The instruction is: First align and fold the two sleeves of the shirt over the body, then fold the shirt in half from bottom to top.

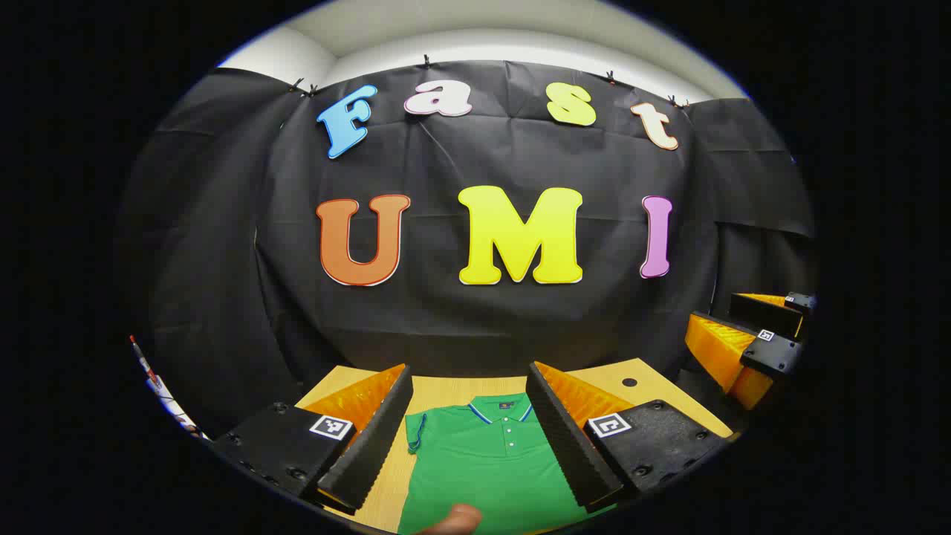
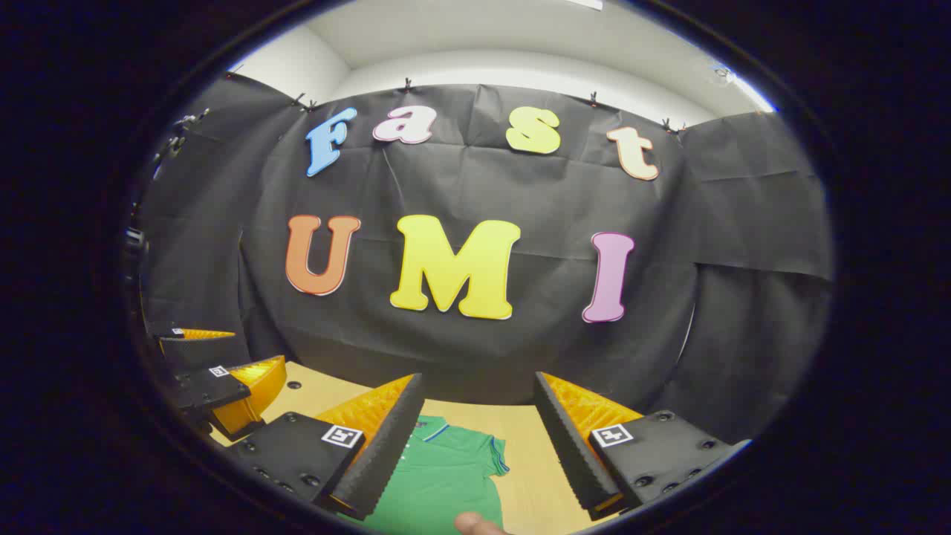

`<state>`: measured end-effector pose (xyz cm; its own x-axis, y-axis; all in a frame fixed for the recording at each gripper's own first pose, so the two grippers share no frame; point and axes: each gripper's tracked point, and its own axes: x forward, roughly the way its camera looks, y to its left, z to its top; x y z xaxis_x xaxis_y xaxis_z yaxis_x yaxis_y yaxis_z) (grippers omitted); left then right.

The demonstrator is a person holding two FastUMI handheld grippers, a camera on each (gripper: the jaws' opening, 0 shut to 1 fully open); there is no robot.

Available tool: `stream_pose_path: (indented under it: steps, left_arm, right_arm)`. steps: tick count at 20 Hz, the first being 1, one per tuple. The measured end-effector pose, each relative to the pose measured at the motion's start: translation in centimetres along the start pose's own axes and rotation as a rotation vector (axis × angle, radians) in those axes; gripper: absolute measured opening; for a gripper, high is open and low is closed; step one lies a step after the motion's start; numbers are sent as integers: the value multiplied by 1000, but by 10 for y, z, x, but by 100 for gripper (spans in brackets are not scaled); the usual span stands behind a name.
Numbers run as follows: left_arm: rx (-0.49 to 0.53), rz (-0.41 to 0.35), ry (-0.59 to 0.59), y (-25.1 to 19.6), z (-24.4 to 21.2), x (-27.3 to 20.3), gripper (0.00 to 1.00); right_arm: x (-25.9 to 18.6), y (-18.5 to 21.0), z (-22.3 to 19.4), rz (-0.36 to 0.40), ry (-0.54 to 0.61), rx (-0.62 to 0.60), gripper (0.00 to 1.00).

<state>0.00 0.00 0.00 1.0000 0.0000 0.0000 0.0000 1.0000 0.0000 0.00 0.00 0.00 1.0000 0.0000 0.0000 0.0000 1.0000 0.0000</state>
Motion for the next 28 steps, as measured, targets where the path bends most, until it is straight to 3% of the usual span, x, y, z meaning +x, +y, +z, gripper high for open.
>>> stream_pose_path:
  steps: [2,17,23,28]
  left_arm:
    - [5,1,-3,0,0,-1,99]
    - [2,-11,35,-12,-16,7,99]
    - [-1,-36,45,-22,-22,10,99]
    - [15,-23,54,-22,-27,14,99]
  right_arm:
    - [-1,-1,1,-3,-4,27,94]
    - [8,-11,-17,-14,52,34,94]
    - [43,-18,-65,-12,139,5,94]
    - [96,-26,-130,-9,253,-4,96]
